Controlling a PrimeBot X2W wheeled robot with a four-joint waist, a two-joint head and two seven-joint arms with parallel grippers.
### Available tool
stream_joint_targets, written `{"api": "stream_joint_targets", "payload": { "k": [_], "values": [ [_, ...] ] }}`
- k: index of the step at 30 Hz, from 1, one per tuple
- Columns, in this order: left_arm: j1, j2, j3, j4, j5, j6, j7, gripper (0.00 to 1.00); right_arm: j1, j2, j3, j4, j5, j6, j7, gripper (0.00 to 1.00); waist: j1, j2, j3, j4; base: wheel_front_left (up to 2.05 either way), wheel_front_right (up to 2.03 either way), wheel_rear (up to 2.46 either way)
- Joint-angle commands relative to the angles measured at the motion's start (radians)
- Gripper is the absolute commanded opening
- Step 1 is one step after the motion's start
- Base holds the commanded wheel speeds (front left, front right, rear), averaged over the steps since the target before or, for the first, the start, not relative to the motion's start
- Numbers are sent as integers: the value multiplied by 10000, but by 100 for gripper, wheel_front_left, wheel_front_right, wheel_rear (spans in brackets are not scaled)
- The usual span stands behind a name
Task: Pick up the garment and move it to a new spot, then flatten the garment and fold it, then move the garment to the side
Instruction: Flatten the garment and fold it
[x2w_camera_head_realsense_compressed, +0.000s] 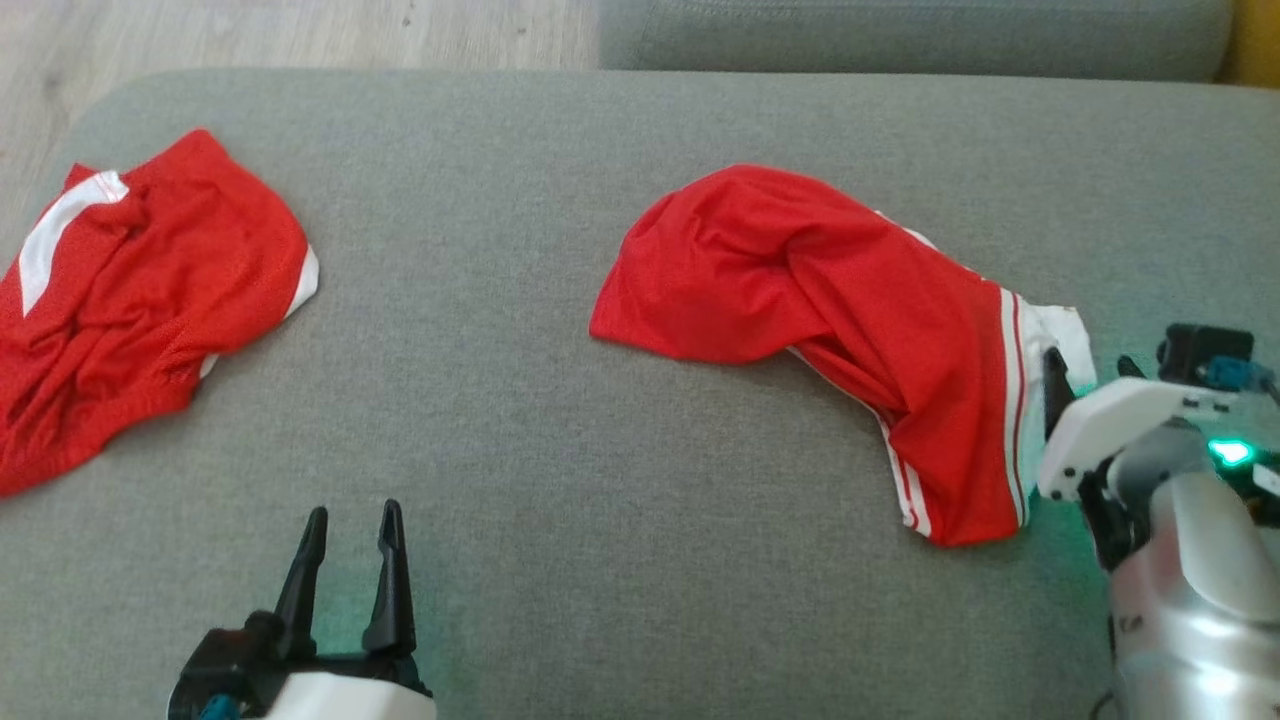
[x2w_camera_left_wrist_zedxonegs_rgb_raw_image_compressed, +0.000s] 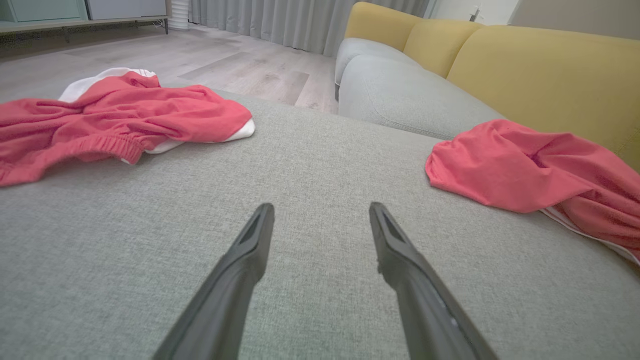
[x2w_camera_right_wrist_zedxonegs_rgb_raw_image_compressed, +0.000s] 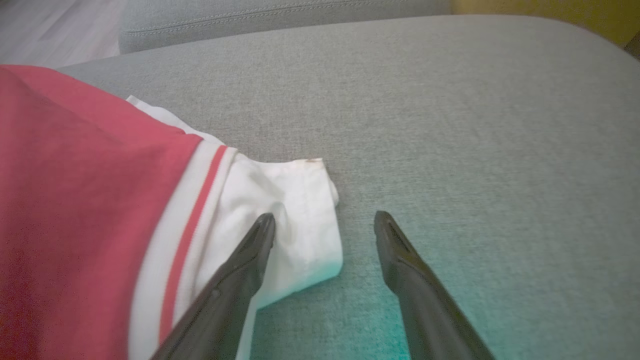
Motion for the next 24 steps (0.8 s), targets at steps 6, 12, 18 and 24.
{"api": "stream_joint_targets", "payload": {
  "k": [6,12,18,24],
  "values": [
    [-628,-9,213,-379,70,-52,-97,100,-1357,-75,82,628,-79,77,354,100,0,0,532,114,0,0,0],
    [-817,-11,159,-334,18,-54,-97,100,-1771,-151,159,1749,-537,77,1458,81,0,0,728,166,0,0,0],
    [-770,-15,288,-266,-46,-54,-97,100,-2541,-274,685,1477,-472,77,1326,0,0,0,589,35,0,0,0],
    [-707,-24,250,-231,-87,-55,-97,100,-3965,-447,2035,442,-95,77,1320,0,0,0,258,-121,0,0,0]
  ]
}}
